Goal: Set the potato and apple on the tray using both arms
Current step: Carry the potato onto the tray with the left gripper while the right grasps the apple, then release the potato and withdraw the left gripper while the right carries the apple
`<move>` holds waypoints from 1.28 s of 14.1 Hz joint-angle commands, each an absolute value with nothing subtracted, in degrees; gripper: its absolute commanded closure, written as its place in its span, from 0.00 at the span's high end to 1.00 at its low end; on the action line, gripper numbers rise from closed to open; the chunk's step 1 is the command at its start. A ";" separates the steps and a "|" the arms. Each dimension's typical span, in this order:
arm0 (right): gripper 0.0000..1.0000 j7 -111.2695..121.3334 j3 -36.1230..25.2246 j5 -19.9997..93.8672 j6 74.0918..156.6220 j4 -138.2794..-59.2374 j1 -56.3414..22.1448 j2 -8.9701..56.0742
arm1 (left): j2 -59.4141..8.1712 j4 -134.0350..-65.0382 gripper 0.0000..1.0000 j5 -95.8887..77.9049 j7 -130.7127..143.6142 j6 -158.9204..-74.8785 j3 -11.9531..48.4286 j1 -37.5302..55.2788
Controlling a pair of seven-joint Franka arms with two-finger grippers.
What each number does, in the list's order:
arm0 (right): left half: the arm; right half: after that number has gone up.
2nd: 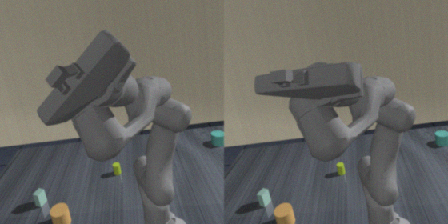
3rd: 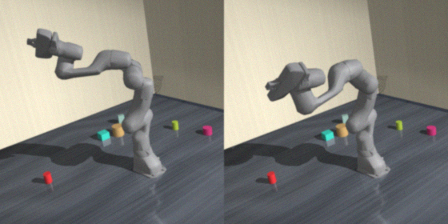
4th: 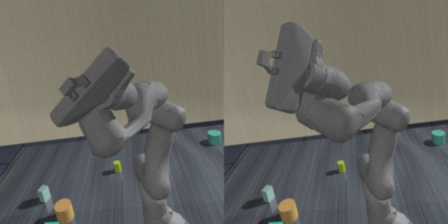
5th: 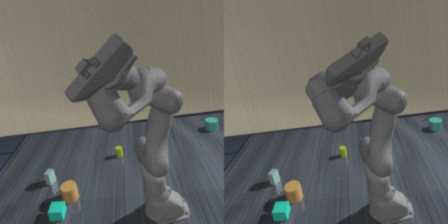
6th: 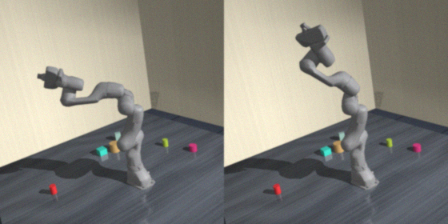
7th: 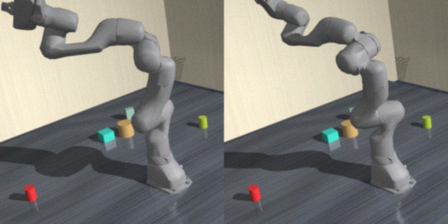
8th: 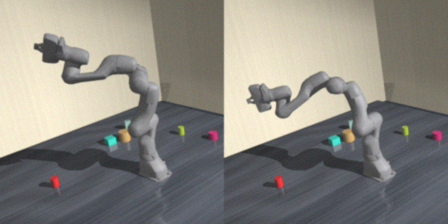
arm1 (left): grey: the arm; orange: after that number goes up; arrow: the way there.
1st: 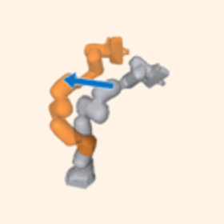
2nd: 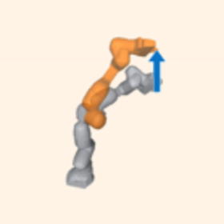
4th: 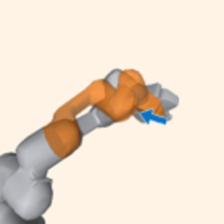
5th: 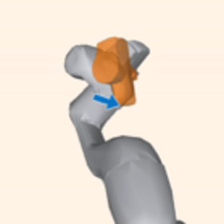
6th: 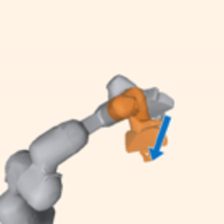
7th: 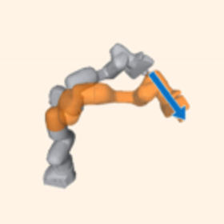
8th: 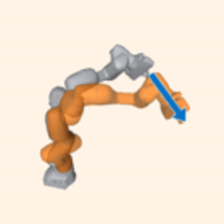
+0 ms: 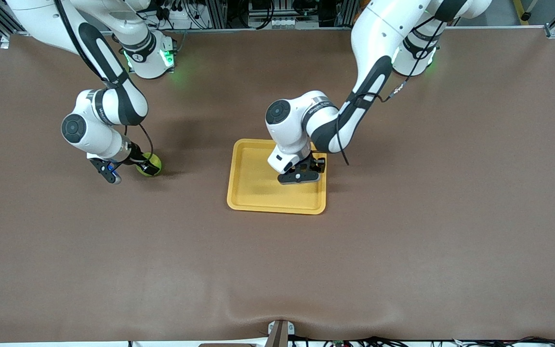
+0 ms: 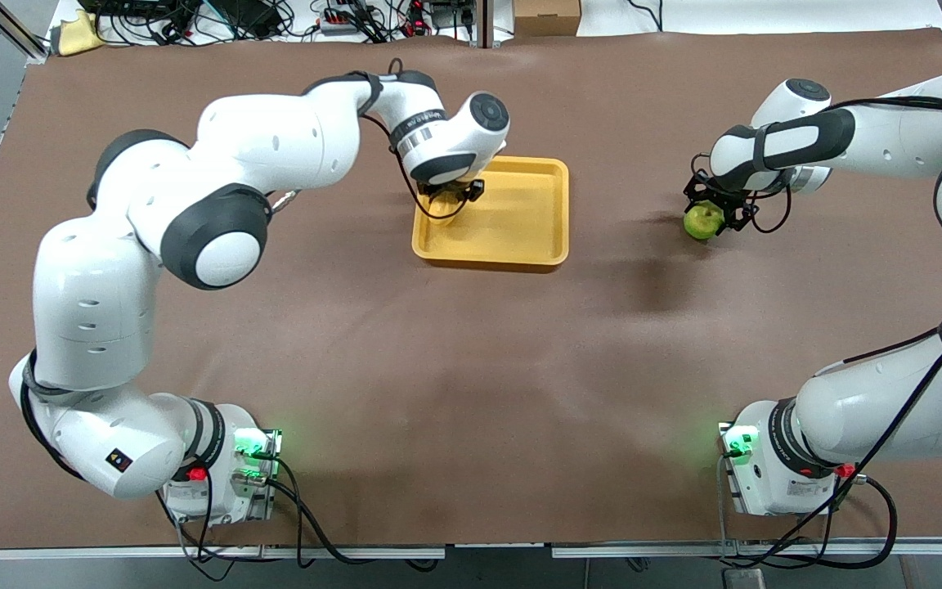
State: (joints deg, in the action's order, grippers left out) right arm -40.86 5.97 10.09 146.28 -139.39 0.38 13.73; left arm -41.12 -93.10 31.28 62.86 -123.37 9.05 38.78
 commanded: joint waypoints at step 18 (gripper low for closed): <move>0.00 -60.98 20.20 11.07 128.76 -121.12 0.00 13.79 | -31.65 -91.41 1.00 32.35 64.70 -120.33 8.96 30.34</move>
State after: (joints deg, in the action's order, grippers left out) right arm -57.67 18.43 10.20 129.58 -123.22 -0.05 13.01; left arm -35.32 -90.00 32.25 65.52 -121.91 8.13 33.35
